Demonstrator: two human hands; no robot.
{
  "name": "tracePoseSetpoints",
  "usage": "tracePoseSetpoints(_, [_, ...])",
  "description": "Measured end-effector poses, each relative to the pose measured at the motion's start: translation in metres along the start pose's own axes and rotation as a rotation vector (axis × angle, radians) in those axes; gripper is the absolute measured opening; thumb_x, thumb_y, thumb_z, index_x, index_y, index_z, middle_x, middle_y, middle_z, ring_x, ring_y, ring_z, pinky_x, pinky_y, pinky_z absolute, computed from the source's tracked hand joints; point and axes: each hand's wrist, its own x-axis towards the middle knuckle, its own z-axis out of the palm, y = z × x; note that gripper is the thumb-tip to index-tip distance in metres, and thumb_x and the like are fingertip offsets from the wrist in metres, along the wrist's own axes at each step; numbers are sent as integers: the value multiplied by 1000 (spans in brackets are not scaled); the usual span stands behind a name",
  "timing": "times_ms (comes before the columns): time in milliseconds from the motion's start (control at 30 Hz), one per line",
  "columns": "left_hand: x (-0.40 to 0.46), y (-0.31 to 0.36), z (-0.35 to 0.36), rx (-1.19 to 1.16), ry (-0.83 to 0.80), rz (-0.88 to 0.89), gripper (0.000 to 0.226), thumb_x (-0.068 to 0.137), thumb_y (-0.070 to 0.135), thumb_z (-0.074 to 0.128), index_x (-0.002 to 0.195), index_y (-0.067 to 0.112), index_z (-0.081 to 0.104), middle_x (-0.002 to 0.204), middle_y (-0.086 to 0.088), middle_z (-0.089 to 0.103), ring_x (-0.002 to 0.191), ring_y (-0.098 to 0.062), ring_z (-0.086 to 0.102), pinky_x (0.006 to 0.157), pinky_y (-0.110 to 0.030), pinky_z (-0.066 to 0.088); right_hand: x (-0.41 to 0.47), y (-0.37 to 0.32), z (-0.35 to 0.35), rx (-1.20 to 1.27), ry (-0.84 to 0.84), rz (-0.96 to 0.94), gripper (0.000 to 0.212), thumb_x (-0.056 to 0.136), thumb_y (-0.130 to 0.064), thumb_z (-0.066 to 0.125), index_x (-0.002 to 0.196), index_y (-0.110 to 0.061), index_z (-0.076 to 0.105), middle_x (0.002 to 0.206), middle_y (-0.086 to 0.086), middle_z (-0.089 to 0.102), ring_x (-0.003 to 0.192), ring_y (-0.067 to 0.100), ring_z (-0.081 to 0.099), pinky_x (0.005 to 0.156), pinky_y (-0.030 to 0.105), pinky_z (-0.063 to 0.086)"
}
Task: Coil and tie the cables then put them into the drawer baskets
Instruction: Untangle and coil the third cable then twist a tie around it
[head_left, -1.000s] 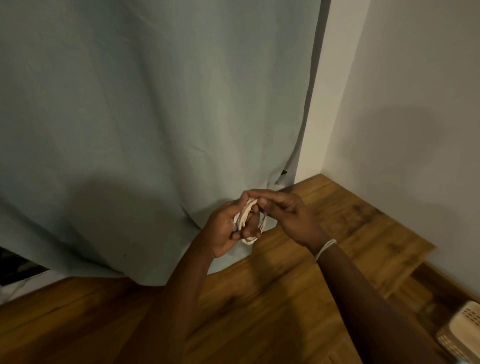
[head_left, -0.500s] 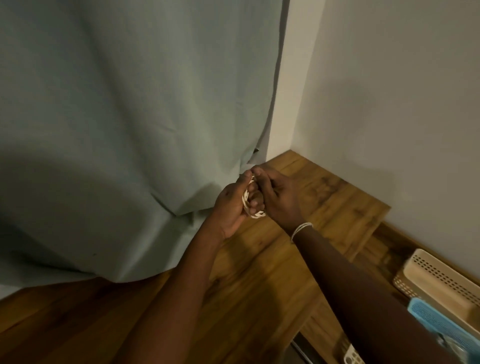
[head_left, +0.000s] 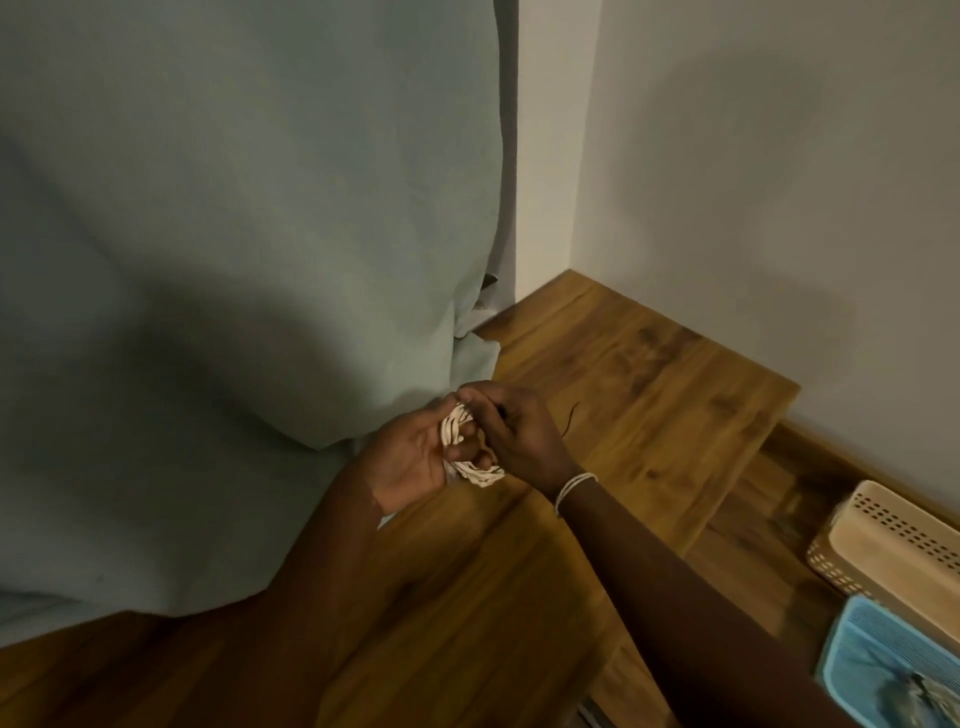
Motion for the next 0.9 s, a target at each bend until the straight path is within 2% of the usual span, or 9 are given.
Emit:
tracePoseSetpoints(167, [39,-27,3,-143,231,120,35,93,45,51,90,13,67,56,5,40,53,-11,44,66,-31,44,18,29,-16,203,-35,152,25,105,-17,49,98,-1,66,72,3,65,59,17,73,43,23,54])
tracePoseSetpoints(300, [69,-26,2,-75,470,123,60,94,61,39,99,9,68,62,-2,63,60,-16,63,66,-30,51,35,56,-24,207,-41,185,30,105,-18,48,104,9,61,74,3,65,59,15,72,47,25,56])
tracePoseSetpoints(400, [88,-18,9,101,685,109,49,100,50,41,85,12,67,60,-3,67,55,-15,66,58,-28,52,50,74,-32,191,-55,231,32,105,-27,48,110,-1,65,80,1,68,62,16,70,53,30,59])
tracePoseSetpoints(467, [101,-14,12,219,796,99,46,98,47,46,73,13,65,56,-5,63,45,-14,61,56,-27,47,60,88,-41,148,-99,228,39,105,-41,44,123,-13,64,100,2,70,83,18,71,70,36,60])
tracePoseSetpoints(533, [111,-12,7,298,861,77,48,97,50,45,68,14,56,52,-3,52,37,-13,47,52,-24,39,67,107,-55,19,-12,235,49,103,-54,37,137,-23,54,131,-2,60,118,16,60,98,37,49])
tracePoseSetpoints(567, [115,-11,4,317,876,62,47,98,50,43,68,15,53,51,-1,47,37,-12,42,51,-25,35,67,118,-65,-37,106,281,49,103,-54,36,135,-21,54,134,-5,57,123,15,55,102,33,44])
tracePoseSetpoints(667, [119,-12,0,323,891,39,47,98,51,41,67,17,49,44,3,40,38,-12,36,51,-25,33,58,156,-98,-414,413,463,43,99,-47,52,113,-8,63,111,8,64,107,29,62,85,34,48])
tracePoseSetpoints(767, [119,-16,-1,303,889,1,47,98,51,41,68,17,48,41,4,40,38,-12,38,54,-26,35,42,193,-104,-792,168,658,43,97,-29,57,125,3,52,123,21,57,112,37,56,93,44,50])
tracePoseSetpoints(900, [118,-14,3,247,843,12,47,99,49,41,66,16,47,40,5,39,39,-11,37,53,-27,31,34,217,-95,-1030,24,620,36,98,-17,45,128,1,54,122,19,62,111,30,59,95,40,51])
